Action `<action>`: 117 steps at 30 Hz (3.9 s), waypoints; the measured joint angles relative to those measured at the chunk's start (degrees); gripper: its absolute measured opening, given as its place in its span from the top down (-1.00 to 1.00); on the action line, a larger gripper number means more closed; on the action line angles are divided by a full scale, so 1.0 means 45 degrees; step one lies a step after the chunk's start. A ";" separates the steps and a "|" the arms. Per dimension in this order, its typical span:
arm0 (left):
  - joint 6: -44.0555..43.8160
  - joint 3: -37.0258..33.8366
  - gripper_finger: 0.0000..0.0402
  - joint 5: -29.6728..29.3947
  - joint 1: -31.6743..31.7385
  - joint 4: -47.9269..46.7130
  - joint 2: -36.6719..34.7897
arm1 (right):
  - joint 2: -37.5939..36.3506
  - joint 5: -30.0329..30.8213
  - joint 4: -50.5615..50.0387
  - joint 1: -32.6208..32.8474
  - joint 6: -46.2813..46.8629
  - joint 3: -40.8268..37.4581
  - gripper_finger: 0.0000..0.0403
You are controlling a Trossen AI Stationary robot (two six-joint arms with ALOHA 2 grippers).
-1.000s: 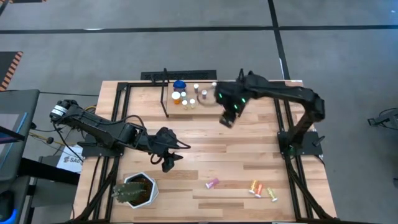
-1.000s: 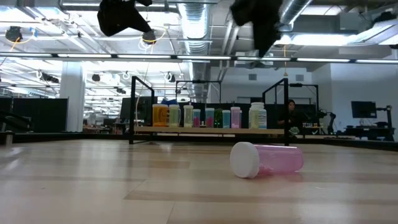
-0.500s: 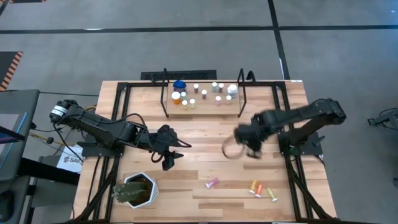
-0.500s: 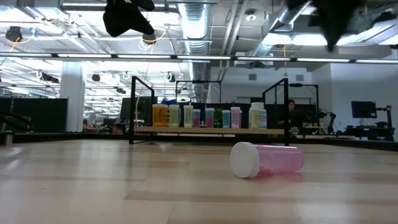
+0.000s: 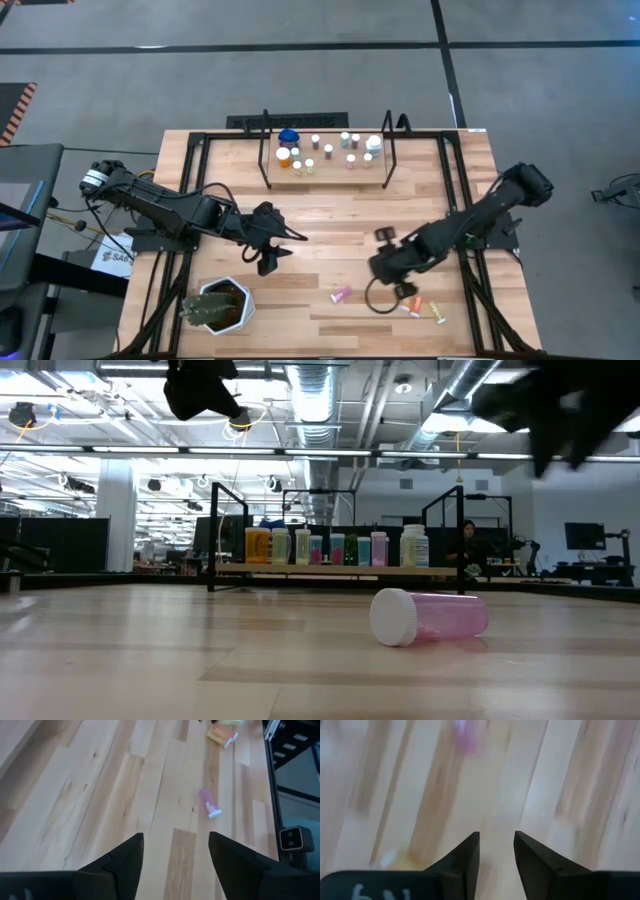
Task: Pick and place medicine bottles onto shelf by color
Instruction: Put the pink pill bottle on the shelf
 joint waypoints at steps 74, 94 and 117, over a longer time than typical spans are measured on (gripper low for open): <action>-0.6881 0.0005 -0.05 -0.2579 -0.4342 -0.1054 0.0005 | 0.5817 -0.0967 0.3103 -0.1668 0.9507 0.4318 0.24; -0.6987 0.0005 -0.05 -0.2492 -0.4342 -0.1132 0.0005 | 0.5950 -0.0581 0.2407 -0.0198 -0.7659 0.4320 0.28; -0.9357 0.0005 -0.05 -0.3430 -0.4337 -0.1132 0.0000 | 0.6041 0.0077 0.2451 -0.0858 -2.1617 0.4221 0.24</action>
